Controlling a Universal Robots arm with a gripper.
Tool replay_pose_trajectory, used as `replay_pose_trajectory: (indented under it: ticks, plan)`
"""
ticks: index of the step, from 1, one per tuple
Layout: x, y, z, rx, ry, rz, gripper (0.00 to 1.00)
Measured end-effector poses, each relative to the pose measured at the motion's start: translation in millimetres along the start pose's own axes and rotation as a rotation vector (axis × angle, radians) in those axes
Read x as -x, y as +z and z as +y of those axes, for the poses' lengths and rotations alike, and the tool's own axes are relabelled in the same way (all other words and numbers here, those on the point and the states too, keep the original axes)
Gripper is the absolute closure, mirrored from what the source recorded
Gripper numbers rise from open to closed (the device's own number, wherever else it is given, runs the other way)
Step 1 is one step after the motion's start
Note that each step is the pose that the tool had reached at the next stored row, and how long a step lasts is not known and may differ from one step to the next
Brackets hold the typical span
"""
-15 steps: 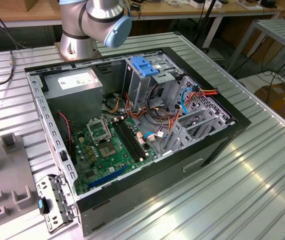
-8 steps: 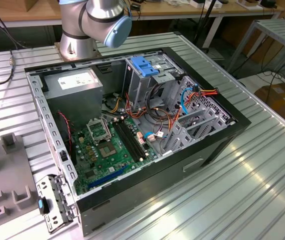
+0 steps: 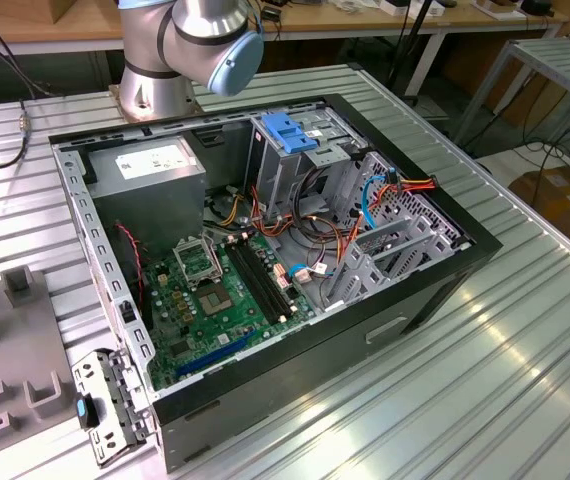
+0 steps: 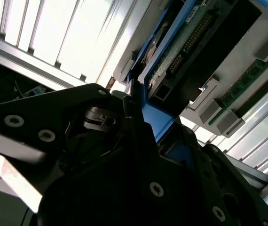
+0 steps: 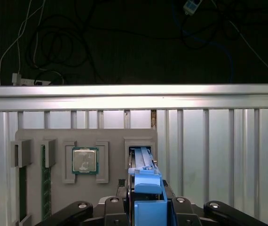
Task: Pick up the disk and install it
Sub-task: 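Pick up the disk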
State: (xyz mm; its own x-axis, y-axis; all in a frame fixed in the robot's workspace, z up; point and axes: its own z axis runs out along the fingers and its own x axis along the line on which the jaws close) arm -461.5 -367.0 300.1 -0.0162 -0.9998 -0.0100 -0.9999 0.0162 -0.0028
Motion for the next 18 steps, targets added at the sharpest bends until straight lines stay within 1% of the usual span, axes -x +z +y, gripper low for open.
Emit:
replay_pose_trajectory:
  ticks: [11,13,14,18]
  plan:
    - [0.0,0.0,0.0,0.0001,-0.004,0.0,0.63]
    - [0.0,0.0,0.0,0.0,0.004,0.0,0.63]
    - [0.0,0.0,0.0,-0.0002,0.016,0.0,0.63]
    - [0.0,0.0,0.0,-0.0002,0.016,0.0,0.63]
